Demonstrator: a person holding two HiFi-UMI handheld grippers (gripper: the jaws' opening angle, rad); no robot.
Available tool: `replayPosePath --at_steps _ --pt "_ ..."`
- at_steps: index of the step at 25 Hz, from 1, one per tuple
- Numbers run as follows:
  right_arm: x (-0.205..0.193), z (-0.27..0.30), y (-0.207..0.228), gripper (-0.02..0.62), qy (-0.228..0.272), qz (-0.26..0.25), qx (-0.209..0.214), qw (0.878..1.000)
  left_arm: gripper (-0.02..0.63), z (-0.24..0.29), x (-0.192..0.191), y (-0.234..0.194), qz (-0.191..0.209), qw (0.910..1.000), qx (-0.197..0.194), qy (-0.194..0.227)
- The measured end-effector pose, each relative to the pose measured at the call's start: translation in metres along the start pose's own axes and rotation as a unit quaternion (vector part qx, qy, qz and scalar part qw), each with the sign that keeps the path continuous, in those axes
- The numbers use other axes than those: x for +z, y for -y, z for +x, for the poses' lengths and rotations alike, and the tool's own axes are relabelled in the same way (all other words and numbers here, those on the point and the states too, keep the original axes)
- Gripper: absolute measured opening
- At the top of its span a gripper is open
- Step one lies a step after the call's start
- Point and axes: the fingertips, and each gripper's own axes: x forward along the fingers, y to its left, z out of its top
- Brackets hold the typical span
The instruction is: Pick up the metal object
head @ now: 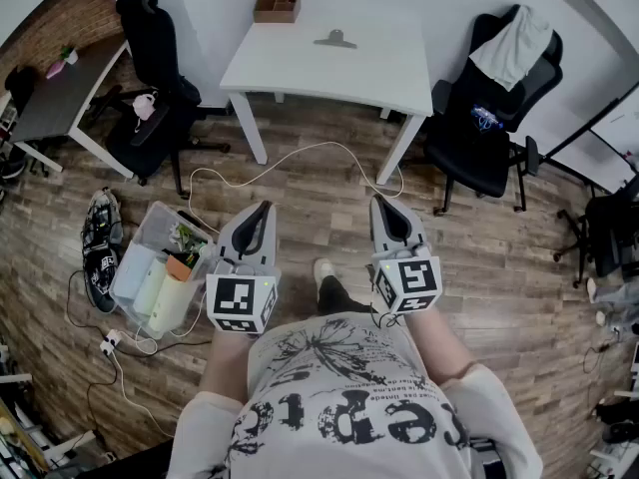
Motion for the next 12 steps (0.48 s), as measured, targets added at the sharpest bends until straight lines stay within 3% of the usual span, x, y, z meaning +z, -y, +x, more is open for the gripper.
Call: replayPosePath --at_steps 12 --pt "0.01 -0.008 -0.005 -0.009 0.008 0.001 0.011 1.0 0.012 -0.008 0.006 0.007 -0.003 1.0 0.005 0.002"
